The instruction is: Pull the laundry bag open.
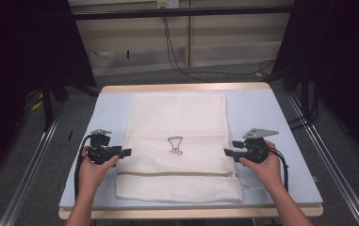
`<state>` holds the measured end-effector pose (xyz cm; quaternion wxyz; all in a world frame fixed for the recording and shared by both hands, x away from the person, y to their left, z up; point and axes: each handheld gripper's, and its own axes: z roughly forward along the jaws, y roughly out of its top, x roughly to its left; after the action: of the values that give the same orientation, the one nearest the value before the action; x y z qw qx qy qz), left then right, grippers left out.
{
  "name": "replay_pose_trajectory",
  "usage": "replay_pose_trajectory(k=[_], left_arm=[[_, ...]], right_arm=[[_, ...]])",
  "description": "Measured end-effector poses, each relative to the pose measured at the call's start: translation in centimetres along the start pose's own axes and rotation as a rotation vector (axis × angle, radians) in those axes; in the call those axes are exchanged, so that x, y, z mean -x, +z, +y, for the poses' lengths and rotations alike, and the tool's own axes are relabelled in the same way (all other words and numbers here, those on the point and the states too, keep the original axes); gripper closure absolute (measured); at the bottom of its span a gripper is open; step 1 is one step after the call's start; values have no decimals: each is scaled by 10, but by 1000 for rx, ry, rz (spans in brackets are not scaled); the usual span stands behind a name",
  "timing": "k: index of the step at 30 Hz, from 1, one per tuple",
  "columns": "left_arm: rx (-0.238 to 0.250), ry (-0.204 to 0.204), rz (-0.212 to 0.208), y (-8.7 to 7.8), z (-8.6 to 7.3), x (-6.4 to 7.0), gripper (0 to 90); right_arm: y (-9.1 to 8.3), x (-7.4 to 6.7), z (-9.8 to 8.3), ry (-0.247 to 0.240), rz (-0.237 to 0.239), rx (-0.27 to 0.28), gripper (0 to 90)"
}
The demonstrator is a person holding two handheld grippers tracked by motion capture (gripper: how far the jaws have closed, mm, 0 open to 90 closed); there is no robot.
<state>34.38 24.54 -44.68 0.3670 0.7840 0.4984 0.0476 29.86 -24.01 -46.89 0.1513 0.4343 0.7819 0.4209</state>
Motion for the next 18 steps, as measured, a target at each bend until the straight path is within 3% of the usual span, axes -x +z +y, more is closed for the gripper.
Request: replay_pose_trajectory(k=[5, 6, 7, 8, 12, 15, 18], left_arm=[[34, 30, -19, 1, 4, 12, 383], [41, 30, -29, 3, 4, 16, 365], [41, 35, -42, 4, 5, 18, 352], [41, 33, -48, 5, 5, 20, 335], [55, 52, -66, 9, 6, 33, 320], [39, 70, -71, 12, 7, 39, 313], [53, 99, -68, 14, 8, 45, 295]], right_arm=[[-7, -2, 0, -21, 0, 10, 487], [-8, -3, 0, -19, 4, 3, 523], [-10, -5, -2, -28, 3, 0, 660], [-13, -7, -3, -36, -8, 3, 721], [-20, -10, -4, -40, 20, 3, 893], [-25, -12, -6, -58, 20, -2, 900], [-31, -15, -10, -74, 18, -5, 900]])
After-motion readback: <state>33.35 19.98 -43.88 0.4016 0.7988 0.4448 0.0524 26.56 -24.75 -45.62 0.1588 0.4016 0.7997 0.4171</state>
